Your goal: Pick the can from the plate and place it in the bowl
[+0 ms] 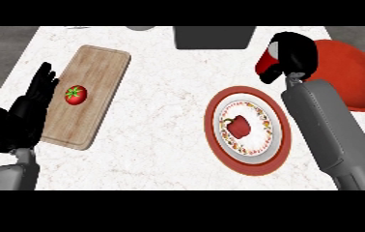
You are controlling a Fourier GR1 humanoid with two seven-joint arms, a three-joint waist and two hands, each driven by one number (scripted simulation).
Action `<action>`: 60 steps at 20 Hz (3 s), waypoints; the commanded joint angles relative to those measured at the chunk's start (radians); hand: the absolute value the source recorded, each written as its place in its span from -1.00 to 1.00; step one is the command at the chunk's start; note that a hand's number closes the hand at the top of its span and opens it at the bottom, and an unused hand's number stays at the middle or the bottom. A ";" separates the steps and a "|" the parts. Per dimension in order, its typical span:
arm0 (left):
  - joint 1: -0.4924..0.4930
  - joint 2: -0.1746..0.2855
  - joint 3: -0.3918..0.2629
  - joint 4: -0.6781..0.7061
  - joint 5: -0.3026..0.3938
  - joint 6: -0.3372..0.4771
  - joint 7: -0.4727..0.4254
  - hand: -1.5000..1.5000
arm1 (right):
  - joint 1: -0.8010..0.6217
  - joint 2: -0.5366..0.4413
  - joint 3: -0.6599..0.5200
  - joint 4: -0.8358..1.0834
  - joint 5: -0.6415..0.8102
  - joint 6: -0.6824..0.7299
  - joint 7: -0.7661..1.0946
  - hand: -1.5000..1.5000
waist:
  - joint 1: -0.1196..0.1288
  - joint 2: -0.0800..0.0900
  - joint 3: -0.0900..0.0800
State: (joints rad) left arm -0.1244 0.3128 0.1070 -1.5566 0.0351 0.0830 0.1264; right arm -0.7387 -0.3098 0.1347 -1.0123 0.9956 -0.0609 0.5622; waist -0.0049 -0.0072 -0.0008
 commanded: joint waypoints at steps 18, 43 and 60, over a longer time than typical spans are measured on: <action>-0.061 -0.038 0.001 0.044 -0.046 -0.002 0.006 0.00 | 0.012 -0.242 -0.387 0.018 -0.183 -0.118 -0.231 1.00 | 0.014 0.012 0.001; -0.059 -0.063 -0.017 0.026 -0.067 -0.018 -0.012 0.00 | -0.064 -0.434 -0.604 0.812 -0.293 -0.091 -0.740 -1.00 | 0.048 0.031 0.007; -0.066 -0.059 0.015 0.005 -0.053 -0.006 0.012 0.00 | 0.142 -0.623 -1.060 0.843 -0.765 0.243 -1.013 -1.00 | 0.017 0.024 0.008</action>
State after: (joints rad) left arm -0.1618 0.2666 0.1259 -1.5562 -0.0045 0.0548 0.1334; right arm -0.6928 -0.8911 -0.8855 -0.1965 0.2746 0.0747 -0.3942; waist 0.0188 0.0146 0.0064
